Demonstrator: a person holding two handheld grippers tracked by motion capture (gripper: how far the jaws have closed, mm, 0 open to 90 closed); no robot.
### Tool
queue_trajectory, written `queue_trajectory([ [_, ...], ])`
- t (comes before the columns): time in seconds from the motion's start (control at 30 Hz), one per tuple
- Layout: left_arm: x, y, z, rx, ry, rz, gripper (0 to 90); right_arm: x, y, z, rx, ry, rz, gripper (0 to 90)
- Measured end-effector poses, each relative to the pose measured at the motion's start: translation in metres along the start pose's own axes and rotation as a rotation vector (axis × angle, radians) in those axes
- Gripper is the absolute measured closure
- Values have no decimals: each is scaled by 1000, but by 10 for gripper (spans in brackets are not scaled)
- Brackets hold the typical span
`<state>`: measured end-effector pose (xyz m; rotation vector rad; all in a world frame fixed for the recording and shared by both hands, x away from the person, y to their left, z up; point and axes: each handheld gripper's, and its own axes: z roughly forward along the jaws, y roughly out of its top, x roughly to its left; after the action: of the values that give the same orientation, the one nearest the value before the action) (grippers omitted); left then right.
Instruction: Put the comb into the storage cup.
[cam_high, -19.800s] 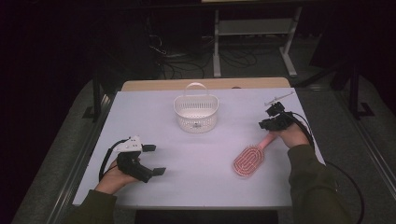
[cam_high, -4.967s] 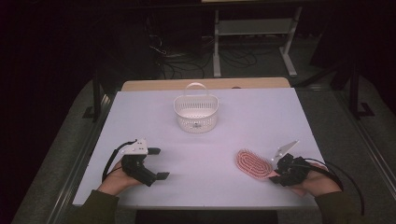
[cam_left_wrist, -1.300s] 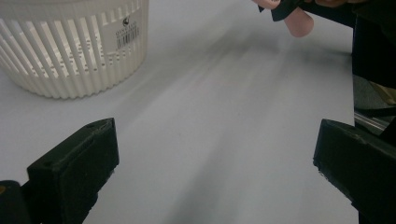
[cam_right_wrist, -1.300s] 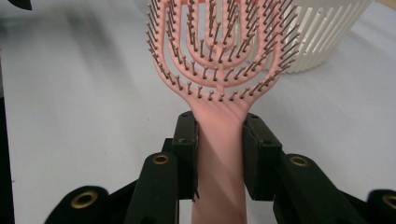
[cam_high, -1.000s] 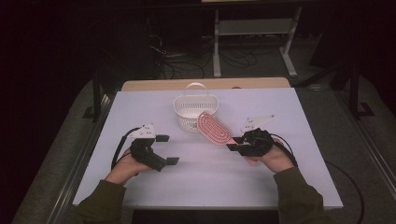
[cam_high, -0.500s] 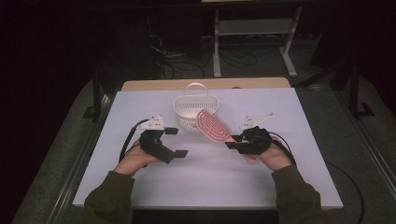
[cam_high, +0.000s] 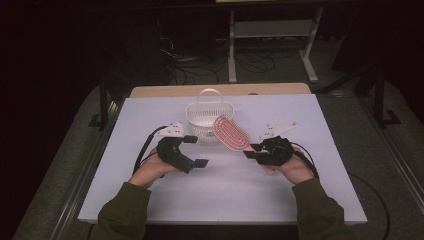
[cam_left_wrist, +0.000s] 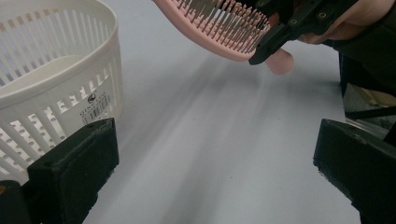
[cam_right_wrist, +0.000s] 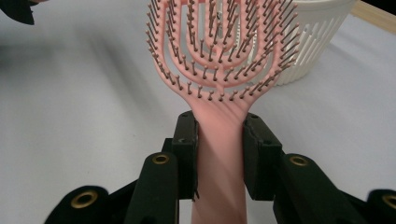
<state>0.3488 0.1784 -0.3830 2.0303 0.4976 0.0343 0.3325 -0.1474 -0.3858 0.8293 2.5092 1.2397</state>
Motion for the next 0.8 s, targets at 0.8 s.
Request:
queue_trajectory([
  [0.8,-7,0,-1,-23,-14,-36,1,17,-7,8,-7,28,-22,687],
])
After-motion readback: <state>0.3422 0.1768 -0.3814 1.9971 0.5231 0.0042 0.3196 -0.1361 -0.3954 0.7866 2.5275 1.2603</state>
